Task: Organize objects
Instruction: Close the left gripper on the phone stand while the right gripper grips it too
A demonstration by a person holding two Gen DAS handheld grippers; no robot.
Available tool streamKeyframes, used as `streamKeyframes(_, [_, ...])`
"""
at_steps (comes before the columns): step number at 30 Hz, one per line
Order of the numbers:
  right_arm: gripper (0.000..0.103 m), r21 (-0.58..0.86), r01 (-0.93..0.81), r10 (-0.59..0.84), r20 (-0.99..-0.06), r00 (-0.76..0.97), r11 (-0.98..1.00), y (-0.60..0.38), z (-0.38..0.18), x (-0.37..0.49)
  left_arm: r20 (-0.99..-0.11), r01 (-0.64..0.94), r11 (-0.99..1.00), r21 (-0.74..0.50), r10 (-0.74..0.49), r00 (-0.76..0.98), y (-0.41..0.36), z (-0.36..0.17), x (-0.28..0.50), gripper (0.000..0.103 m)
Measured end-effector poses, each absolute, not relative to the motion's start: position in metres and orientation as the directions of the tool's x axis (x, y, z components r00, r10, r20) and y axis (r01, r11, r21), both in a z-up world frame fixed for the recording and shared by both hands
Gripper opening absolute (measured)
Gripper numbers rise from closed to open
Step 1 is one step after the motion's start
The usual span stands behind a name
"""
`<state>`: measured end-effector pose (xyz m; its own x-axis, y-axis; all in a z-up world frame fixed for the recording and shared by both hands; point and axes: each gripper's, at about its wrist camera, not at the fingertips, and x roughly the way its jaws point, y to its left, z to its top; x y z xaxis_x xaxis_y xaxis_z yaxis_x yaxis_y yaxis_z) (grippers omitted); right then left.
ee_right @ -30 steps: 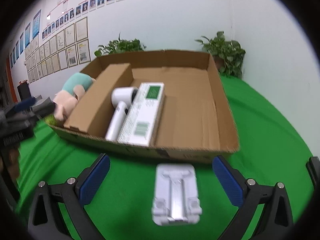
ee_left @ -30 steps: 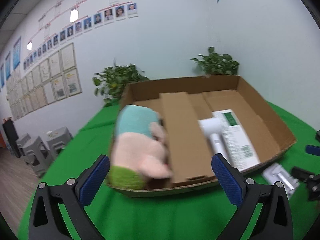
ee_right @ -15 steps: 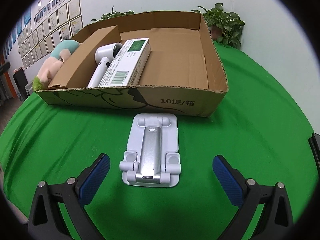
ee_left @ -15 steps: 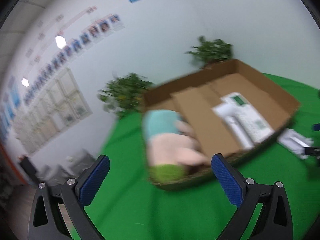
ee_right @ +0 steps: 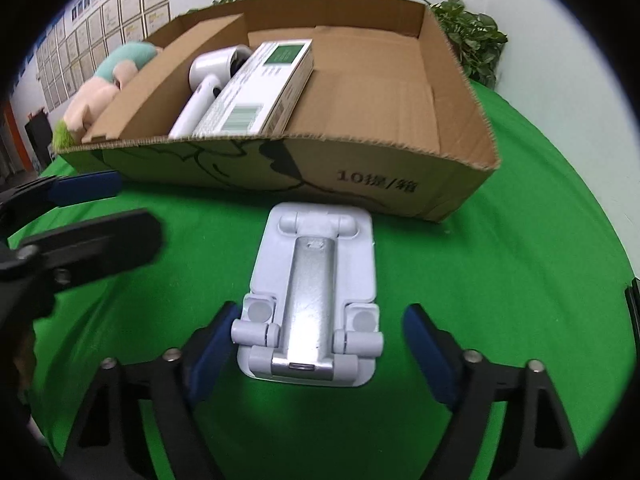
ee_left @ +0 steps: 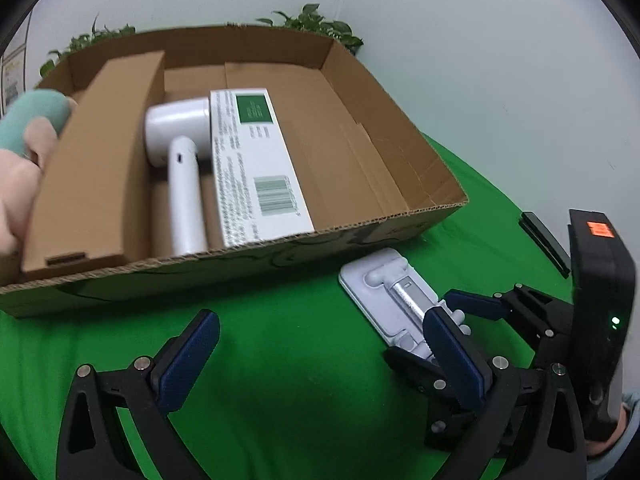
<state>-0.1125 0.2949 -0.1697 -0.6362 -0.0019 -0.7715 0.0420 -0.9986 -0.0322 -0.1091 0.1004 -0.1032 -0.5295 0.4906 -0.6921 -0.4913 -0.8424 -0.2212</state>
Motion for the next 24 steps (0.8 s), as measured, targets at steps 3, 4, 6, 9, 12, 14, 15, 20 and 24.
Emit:
streamKeyframes(3, [0.067, -0.015, 0.049, -0.020, -0.766, -0.642, -0.999, 0.293, -0.168, -0.111, -0.712, -0.469, -0.847, -0.252, 0.490, -0.502, 0.101, -0.114, -0.115, 0.102])
streamKeyframes(4, [0.066, -0.020, 0.054, -0.019, -0.765, -0.643, -0.998, 0.292, -0.168, -0.110, -0.715, -0.466, -0.846, -0.258, 0.492, -0.497, 0.100, -0.116, -0.115, 0.102])
streamKeyframes(6, [0.066, -0.023, 0.049, -0.014, -0.770, -0.638, -0.999, 0.289, -0.168, -0.109, -0.720, -0.459, -0.844, -0.279, 0.500, -0.481, 0.096, -0.119, -0.115, 0.102])
streamKeyframes(9, [0.066, -0.008, 0.065, -0.035, -0.776, -0.629, -0.998, 0.283, -0.167, -0.105, -0.723, -0.453, -0.834, -0.316, 0.521, -0.453, 0.087, -0.123, -0.115, 0.102])
streamKeyframes(12, [0.066, 0.048, 0.104, -0.102, -0.780, -0.618, -0.993, 0.270, -0.165, -0.096, -0.719, -0.447, -0.818, -0.361, 0.550, -0.425, 0.074, -0.126, -0.109, 0.102])
streamKeyframes(14, [0.066, 0.094, 0.143, -0.162, -0.778, -0.607, -0.985, 0.259, -0.164, -0.089, -0.716, -0.444, -0.811, -0.381, 0.562, -0.413, 0.066, -0.125, -0.102, 0.102])
streamKeyframes(15, [0.067, 0.103, 0.155, -0.176, -0.777, -0.605, -0.983, 0.254, -0.164, -0.086, -0.714, -0.439, -0.807, -0.395, 0.571, -0.406, 0.064, -0.126, -0.104, 0.102])
streamKeyframes(20, [0.066, 0.107, 0.146, -0.175, -0.773, -0.610, -0.983, 0.246, -0.163, -0.080, -0.693, -0.427, -0.774, -0.467, 0.620, -0.368, 0.052, -0.123, -0.088, 0.101])
streamKeyframes(24, [0.066, 0.107, 0.158, -0.182, -0.776, -0.604, -0.982, 0.239, -0.165, -0.077, -0.675, -0.417, -0.763, -0.494, 0.639, -0.370, 0.049, -0.124, -0.081, 0.095])
